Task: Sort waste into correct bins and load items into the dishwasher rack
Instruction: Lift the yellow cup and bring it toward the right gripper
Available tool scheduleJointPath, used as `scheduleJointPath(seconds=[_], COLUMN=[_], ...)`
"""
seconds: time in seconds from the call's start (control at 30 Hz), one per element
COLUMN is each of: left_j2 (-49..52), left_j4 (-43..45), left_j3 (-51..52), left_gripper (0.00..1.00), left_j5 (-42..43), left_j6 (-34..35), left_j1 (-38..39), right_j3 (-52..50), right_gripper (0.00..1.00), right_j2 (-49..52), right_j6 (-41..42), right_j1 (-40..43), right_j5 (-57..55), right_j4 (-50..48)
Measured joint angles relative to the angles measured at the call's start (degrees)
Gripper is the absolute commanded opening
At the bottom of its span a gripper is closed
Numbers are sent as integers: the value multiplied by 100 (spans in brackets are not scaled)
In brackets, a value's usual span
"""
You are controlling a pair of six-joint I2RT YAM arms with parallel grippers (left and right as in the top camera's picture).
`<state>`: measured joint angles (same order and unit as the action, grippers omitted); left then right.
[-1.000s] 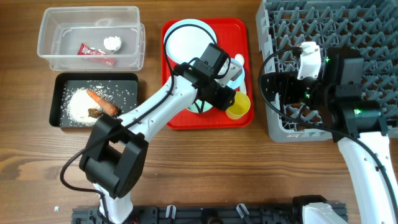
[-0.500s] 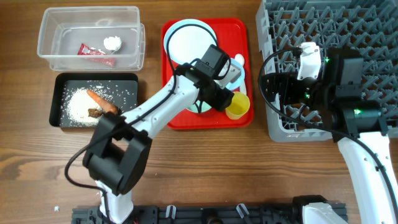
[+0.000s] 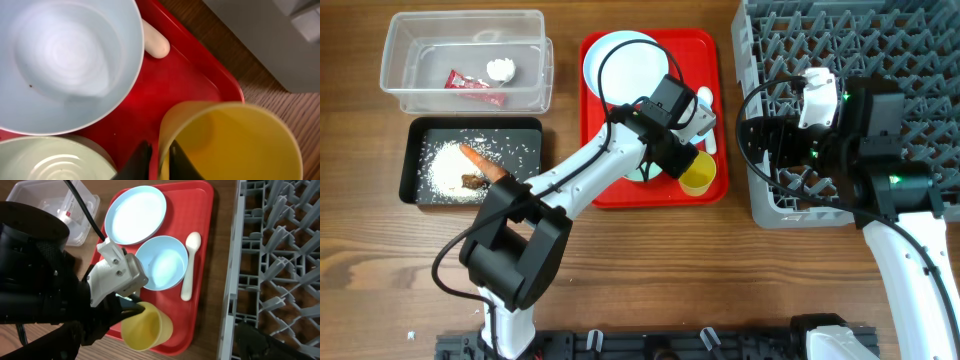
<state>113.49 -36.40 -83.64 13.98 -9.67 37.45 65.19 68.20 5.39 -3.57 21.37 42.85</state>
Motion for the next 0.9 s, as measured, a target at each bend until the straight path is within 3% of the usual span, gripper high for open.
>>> scheduleJointPath(seconds=[0.23, 0.47, 0.57, 0.77, 0.9], left_j2=[0, -87, -225, -525, -538], left_j4=[-42, -210, -151, 566, 859], left_j3=[0, 0, 0, -39, -42], left_gripper=[4, 4, 4, 4, 4], left_j5=[-22, 175, 988, 3960, 5427], left_j6=[79, 986, 1272, 1749, 2031], left_j1=[-2, -577, -1156, -2826, -3331], right_j3=[0, 0, 2, 24, 37], right_gripper=[100, 100, 100, 99, 100], right_j2=[0, 0, 0, 177, 623], right_j6=[0, 0, 2, 46, 66], right_j1=[0, 0, 0, 0, 2], right_j5=[-2, 122, 431, 1482, 2304], right_j4=[0, -90, -378, -1252, -1823])
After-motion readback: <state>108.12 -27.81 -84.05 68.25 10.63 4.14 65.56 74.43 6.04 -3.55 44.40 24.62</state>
